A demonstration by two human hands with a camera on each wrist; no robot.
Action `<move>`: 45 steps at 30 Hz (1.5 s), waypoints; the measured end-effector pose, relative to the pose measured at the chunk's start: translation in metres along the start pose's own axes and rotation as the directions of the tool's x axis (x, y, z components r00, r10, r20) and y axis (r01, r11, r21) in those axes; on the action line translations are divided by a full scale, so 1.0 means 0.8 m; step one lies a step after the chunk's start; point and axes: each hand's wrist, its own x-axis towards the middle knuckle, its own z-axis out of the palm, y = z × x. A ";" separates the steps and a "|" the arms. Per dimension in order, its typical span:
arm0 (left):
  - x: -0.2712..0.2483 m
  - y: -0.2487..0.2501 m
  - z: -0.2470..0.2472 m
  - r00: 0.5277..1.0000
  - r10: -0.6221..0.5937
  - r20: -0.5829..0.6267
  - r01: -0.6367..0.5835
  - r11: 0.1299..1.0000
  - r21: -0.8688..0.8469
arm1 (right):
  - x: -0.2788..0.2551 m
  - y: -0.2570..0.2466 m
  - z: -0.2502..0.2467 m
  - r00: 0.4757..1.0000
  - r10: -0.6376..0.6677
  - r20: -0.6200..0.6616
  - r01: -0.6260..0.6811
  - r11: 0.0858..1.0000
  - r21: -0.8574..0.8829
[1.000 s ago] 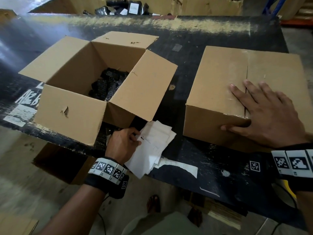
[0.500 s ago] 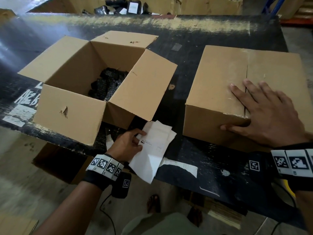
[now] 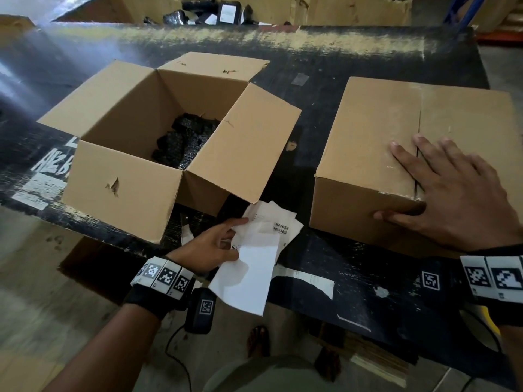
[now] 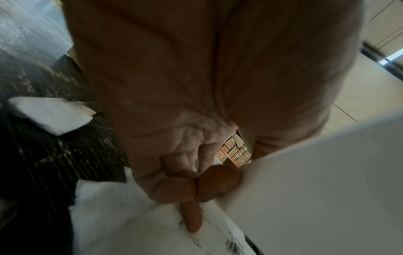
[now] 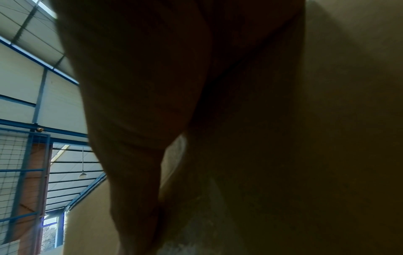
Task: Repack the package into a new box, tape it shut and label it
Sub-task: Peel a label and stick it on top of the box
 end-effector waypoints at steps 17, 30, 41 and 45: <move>-0.023 0.005 0.029 0.953 0.122 -0.277 -0.218 0.912 -0.348 | -0.075 -0.138 -0.007 0.972 -0.196 -0.131 0.221 0.567 0.794; -0.056 0.001 0.062 0.880 0.215 -0.424 -0.401 0.815 -0.419 | -0.051 -0.194 0.082 0.808 -0.297 0.509 -0.564 -0.142 0.813; -0.042 0.004 0.049 0.698 0.485 -0.527 -0.474 0.864 0.168 | -0.062 -0.178 0.048 0.813 -0.352 0.464 -0.549 -0.199 0.812; -0.040 0.020 0.040 0.627 0.535 -0.566 -0.528 0.826 0.196 | -0.067 -0.169 0.038 0.810 -0.325 0.487 -0.561 -0.192 0.805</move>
